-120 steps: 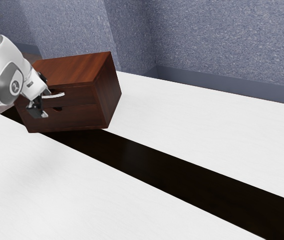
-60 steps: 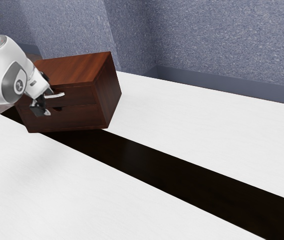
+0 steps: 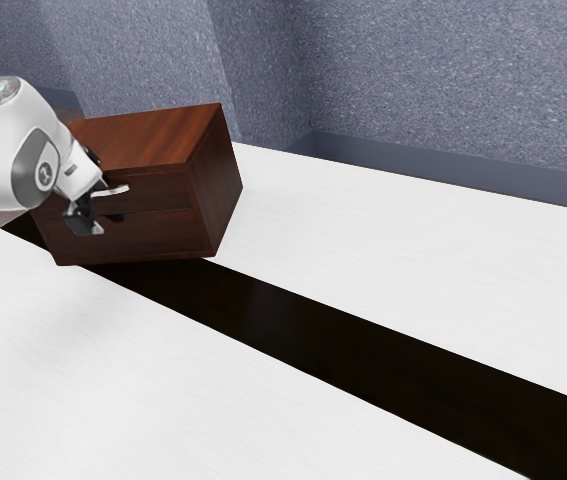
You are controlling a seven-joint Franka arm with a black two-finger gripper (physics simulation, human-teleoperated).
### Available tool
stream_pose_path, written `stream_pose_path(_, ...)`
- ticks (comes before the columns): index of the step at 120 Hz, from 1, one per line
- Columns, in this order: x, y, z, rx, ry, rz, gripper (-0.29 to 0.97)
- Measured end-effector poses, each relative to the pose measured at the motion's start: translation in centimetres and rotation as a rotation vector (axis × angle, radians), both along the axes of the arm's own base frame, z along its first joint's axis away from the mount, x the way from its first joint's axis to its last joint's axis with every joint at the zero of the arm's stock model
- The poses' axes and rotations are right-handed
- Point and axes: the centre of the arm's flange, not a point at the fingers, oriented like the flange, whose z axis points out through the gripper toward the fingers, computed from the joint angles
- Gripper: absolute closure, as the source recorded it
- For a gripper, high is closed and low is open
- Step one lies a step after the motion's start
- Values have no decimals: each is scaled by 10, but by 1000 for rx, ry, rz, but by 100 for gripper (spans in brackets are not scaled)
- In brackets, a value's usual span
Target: Pull the drawer handle with one arm to open the drawer
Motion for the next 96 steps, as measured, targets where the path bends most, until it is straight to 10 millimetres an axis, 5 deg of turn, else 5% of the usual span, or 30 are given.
stream_pose_path(19, 0, 0, -3, -1, 7, -1, -19)
stream_pose_path(36, -3, -3, 5, 5, 2, 0, 3)
stream_pose_path(96, -8, -8, -1, -14, 19, -2, 0)
